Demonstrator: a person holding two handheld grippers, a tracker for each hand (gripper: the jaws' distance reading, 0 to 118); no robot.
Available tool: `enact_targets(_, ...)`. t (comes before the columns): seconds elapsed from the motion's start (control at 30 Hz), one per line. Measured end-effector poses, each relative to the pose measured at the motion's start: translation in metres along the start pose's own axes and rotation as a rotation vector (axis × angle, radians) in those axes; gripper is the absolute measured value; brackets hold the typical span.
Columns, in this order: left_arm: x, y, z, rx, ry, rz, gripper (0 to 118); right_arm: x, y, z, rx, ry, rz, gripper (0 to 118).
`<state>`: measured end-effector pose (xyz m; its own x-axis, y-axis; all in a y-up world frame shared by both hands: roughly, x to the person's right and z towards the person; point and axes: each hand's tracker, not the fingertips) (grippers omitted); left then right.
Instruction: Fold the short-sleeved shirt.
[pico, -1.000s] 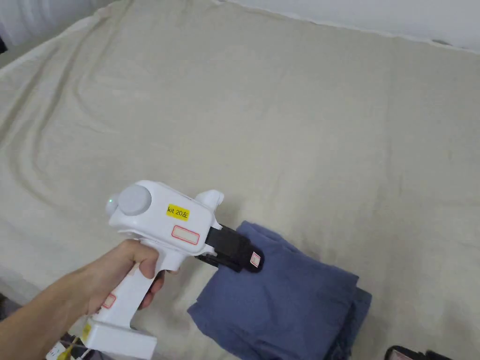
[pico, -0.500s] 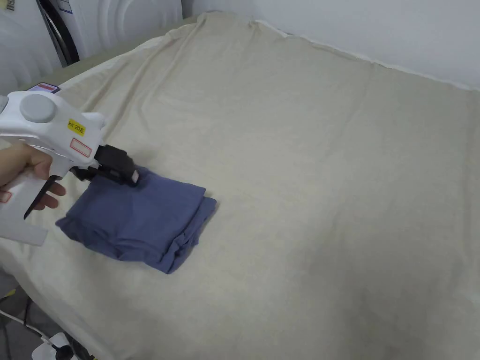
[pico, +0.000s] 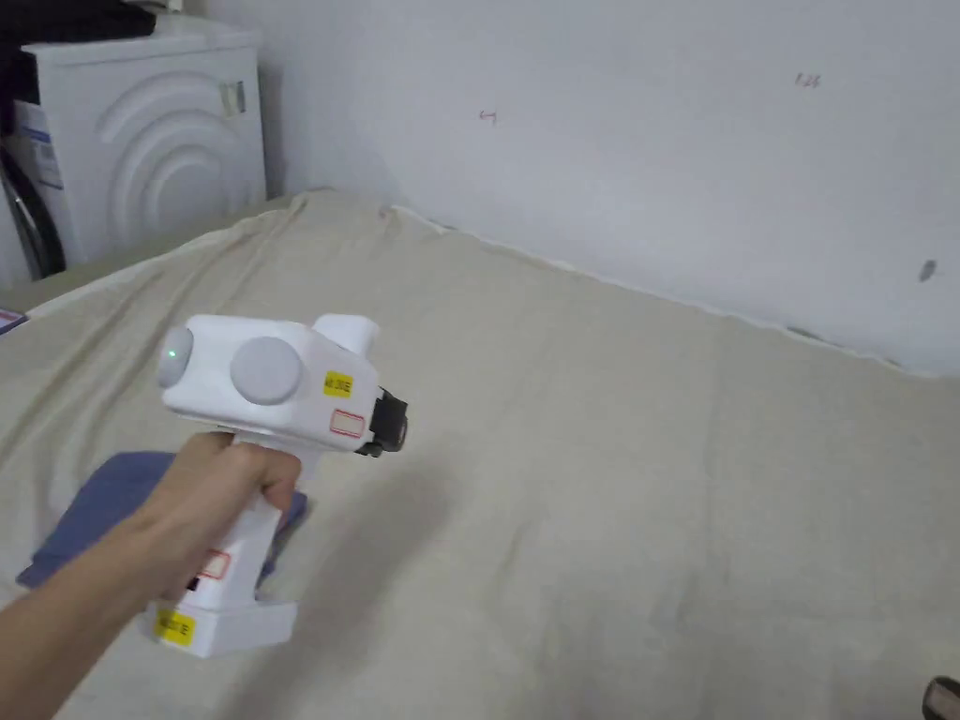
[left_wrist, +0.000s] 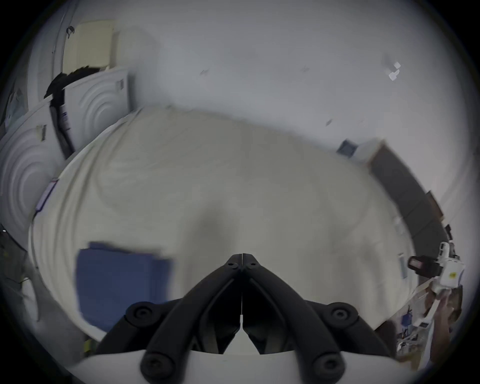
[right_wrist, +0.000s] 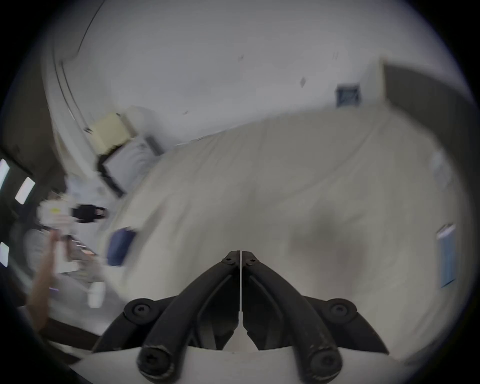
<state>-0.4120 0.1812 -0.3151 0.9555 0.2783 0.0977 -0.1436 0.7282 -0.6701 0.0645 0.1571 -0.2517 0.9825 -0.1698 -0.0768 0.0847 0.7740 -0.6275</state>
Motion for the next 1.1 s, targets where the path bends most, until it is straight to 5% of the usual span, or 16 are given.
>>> enact_targets(0.07,0.083,0.000,0.010,0.144,0.005,-0.065,0,0.003,0.028,0.017,0.119,-0.038,0.034,0)
enact_targets(0.3,0.189,0.056,0.006,0.414,-0.010,-0.106,0,0.016,0.115,0.062,0.409,-0.297,0.091,0)
enact_targets(0.5,0.252,0.075,0.021,0.438,0.010,-0.177,0,0.013,0.147,0.080,0.466,-0.338,0.147,0)
enact_targets(0.67,0.262,0.086,0.034,0.488,0.009,-0.224,0,0.014,0.161,0.103,0.497,-0.289,0.057,0)
enact_targets(0.83,0.267,0.094,0.049,0.490,-0.015,-0.259,0,0.012,0.164,0.115,0.509,-0.300,0.112,8)
enact_targets(0.87,0.267,0.096,0.052,0.487,-0.019,-0.269,11,0.013,0.165,0.118,0.517,-0.275,0.106,28)
enact_targets(0.93,0.280,0.101,0.054,0.466,0.029,-0.248,100,0.012,0.171,0.120,0.524,-0.280,0.079,97)
enact_targets(0.97,0.281,0.104,0.052,0.429,0.047,-0.231,118,0.012,0.173,0.121,0.525,-0.295,0.062,114)
enact_targets(1.0,0.280,0.095,0.054,0.314,0.074,-0.218,115,0.012,0.174,0.124,0.532,-0.300,0.049,116)
enact_targets(1.03,0.283,0.096,0.056,0.467,-0.005,-0.251,116,0.014,0.174,0.128,0.543,-0.282,0.052,116)
enact_targets(1.1,0.285,0.091,0.059,0.485,0.012,-0.265,118,0.015,0.175,0.134,0.539,-0.236,0.052,116)
